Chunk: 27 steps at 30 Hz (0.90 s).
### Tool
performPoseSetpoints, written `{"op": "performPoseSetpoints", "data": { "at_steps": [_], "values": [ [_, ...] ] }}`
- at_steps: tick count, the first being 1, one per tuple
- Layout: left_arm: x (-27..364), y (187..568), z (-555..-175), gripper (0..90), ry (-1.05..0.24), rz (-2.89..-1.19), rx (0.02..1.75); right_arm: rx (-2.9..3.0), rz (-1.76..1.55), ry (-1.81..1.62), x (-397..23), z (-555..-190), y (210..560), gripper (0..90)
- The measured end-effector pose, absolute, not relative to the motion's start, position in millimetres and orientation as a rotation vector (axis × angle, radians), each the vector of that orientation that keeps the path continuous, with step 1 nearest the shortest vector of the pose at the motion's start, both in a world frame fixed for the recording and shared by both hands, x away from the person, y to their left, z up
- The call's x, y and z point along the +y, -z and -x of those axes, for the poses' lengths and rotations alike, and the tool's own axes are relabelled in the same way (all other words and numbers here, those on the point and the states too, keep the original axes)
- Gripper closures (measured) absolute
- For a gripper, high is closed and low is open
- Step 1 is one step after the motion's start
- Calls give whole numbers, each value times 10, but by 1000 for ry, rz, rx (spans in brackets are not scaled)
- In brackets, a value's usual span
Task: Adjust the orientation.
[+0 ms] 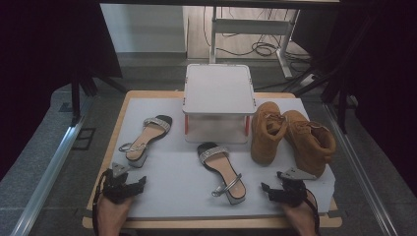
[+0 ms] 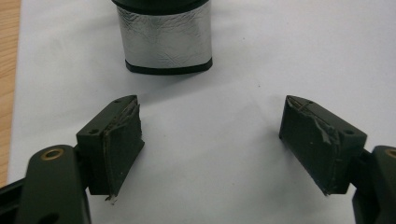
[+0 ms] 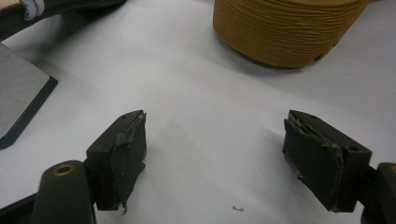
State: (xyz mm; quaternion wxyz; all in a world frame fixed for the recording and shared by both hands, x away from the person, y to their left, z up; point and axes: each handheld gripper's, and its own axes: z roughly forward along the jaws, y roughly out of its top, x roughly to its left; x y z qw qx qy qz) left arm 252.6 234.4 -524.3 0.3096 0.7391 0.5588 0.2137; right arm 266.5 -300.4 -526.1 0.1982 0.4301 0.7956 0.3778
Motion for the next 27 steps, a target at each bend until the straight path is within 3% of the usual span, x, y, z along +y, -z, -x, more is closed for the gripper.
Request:
{"op": "performPoseSetpoints", "data": {
  "at_steps": [27],
  "values": [
    [2341,5242,-2517,211,-569,-1944,1479,2223,-1203,-1064,-3010,-2662,5263,224]
  ]
}}
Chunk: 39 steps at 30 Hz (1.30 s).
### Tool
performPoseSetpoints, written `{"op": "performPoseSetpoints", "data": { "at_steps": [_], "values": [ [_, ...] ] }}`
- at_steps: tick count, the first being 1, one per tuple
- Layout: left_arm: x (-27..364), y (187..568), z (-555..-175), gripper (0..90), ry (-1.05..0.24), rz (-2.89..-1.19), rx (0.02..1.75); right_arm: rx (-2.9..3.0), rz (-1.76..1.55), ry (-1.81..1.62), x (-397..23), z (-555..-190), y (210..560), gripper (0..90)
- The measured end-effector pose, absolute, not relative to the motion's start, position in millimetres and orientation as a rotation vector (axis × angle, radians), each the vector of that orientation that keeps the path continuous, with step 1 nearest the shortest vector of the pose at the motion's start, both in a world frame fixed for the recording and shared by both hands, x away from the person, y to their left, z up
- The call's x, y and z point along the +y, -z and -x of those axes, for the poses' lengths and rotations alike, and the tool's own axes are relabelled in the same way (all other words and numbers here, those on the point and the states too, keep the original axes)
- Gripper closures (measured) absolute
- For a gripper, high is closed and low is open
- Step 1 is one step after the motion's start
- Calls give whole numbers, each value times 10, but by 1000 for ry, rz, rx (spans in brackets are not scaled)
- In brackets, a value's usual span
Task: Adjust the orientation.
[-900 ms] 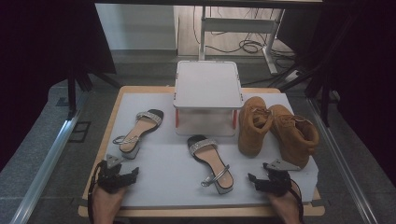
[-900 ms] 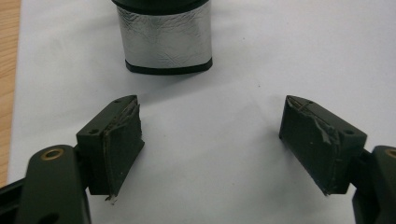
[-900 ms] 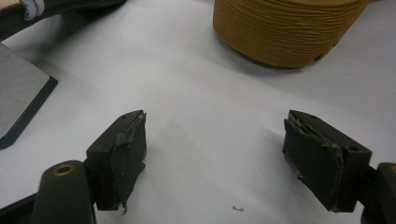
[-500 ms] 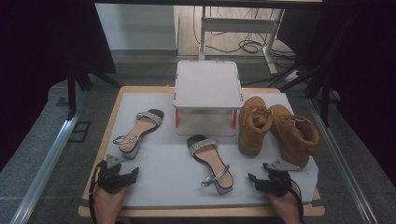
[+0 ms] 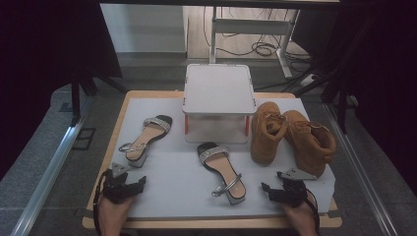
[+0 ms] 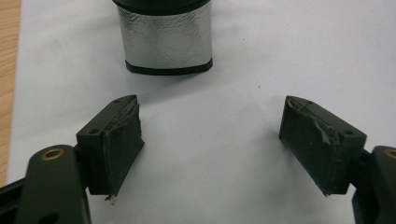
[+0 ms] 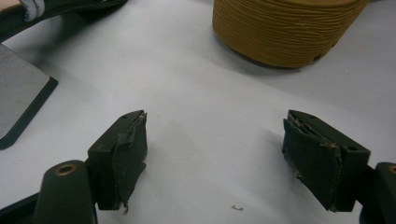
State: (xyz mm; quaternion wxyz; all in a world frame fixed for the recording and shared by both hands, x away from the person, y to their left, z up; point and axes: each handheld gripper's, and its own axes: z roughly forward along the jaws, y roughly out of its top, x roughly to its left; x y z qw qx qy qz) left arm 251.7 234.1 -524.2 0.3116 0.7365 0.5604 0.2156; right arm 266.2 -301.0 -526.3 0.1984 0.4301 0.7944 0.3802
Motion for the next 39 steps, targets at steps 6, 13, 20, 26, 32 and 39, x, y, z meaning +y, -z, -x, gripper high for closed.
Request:
{"op": "performPoseSetpoints", "data": {
  "at_steps": [6,13,20,26,32,39],
  "values": [
    [2276,5190,-2473,313,-576,-1967,1446,2222,-1203,-1063,-3011,-2662,5263,225],
    [2171,5096,-2440,505,-525,-1946,1355,2221,-1203,-1063,-3011,-2662,5264,226],
    [2081,5065,-2444,651,-490,-1939,1302,2220,-1204,-1064,-3011,-2661,5264,228],
    [1992,5059,-2481,724,-460,-1956,1259,2218,-1206,-1064,-3012,-2661,5264,232],
    [1879,5062,-2541,771,-432,-1987,1218,2216,-1206,-1064,-3014,-2661,5264,235],
    [1744,5083,-2613,805,-421,-2028,1144,2215,-1207,-1064,-3015,-2661,5265,237]
  ]
}}
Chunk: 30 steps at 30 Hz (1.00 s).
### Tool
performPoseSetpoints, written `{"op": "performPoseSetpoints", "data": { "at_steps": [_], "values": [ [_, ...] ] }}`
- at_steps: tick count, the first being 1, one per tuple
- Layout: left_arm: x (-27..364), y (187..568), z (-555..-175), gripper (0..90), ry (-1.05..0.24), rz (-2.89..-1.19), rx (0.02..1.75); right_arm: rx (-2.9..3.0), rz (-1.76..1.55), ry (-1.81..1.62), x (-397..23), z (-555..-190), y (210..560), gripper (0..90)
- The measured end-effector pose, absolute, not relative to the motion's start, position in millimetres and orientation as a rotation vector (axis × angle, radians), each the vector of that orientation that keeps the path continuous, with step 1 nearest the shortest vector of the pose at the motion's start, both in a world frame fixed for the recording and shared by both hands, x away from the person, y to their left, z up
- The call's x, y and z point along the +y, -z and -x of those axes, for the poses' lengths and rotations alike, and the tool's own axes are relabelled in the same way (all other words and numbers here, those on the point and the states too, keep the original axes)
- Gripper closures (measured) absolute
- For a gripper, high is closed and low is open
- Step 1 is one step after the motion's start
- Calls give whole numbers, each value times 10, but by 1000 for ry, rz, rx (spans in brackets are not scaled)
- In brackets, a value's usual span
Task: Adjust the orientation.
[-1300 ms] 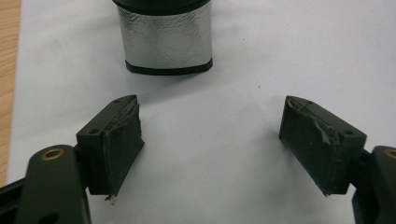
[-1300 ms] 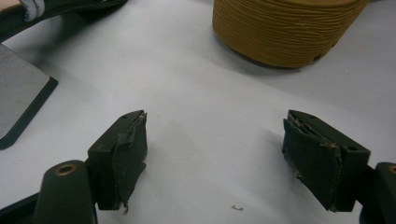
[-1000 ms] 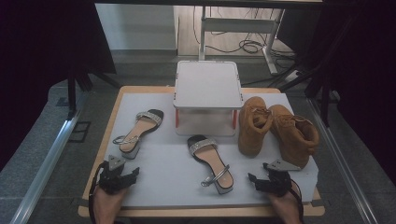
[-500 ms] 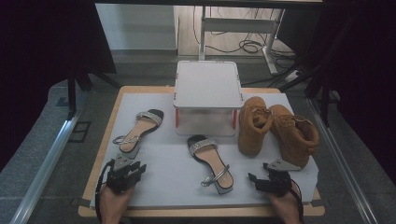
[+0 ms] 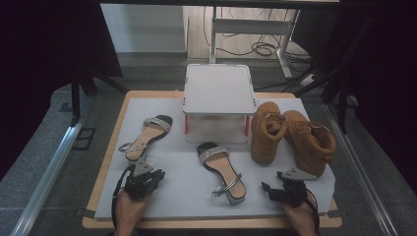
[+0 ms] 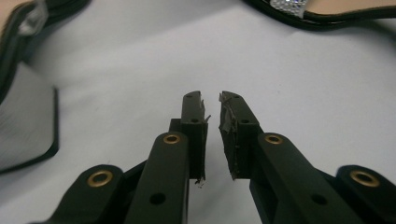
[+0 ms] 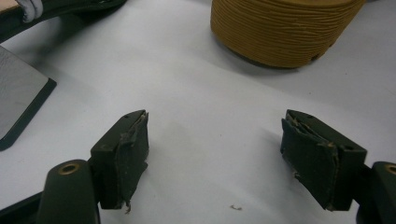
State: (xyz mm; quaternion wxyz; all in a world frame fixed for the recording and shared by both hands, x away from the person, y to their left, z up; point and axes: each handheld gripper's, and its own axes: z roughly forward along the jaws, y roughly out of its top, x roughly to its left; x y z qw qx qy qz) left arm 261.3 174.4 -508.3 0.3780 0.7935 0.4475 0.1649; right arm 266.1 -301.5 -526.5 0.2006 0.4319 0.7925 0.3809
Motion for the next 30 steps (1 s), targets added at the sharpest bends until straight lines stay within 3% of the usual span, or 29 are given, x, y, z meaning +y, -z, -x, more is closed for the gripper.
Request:
{"op": "performPoseSetpoints", "data": {
  "at_steps": [9,17,30],
  "values": [
    [1508,5098,-2801,891,-355,-2039,1106,2213,-1209,-1064,-3015,-2660,5264,240],
    [1253,5094,-3069,897,-387,-2067,1093,2211,-1211,-1065,-3016,-2660,5264,243],
    [926,5162,-3308,897,-326,-2063,1097,2212,-1211,-1067,-3019,-2660,5265,244]
  ]
}}
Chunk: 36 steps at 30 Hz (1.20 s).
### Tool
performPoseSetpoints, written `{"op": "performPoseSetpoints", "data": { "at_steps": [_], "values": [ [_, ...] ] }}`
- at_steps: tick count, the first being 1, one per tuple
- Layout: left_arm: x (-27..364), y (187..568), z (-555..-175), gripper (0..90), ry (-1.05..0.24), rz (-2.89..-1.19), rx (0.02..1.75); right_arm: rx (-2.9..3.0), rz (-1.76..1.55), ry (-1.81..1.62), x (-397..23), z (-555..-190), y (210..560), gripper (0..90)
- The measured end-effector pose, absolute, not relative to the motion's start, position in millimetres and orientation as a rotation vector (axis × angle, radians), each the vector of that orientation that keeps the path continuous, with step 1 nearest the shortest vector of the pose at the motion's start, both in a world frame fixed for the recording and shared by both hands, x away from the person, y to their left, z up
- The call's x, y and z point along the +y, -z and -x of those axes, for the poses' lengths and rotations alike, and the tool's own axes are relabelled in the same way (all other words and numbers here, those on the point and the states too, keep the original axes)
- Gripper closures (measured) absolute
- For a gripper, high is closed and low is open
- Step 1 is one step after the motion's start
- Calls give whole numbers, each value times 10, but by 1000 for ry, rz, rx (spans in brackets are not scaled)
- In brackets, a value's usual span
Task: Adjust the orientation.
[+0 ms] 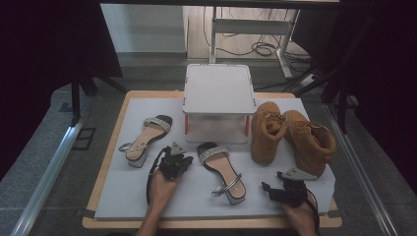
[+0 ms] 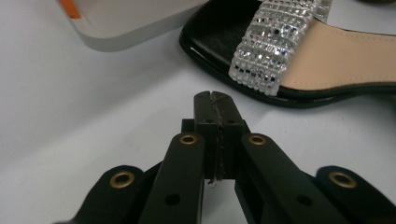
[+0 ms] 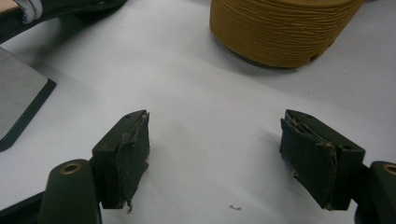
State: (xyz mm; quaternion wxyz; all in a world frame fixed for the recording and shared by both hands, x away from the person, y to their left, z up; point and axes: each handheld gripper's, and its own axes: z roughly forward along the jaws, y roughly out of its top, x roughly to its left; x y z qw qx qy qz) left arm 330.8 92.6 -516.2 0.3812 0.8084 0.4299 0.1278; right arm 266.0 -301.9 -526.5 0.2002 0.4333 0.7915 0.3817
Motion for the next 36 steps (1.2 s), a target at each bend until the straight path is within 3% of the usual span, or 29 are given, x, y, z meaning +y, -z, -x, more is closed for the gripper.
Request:
{"op": "performPoseSetpoints", "data": {
  "at_steps": [36],
  "values": [
    [514,5182,-3552,899,-252,-2055,1048,2211,-1211,-1067,-3019,-2659,5265,244]
  ]
}}
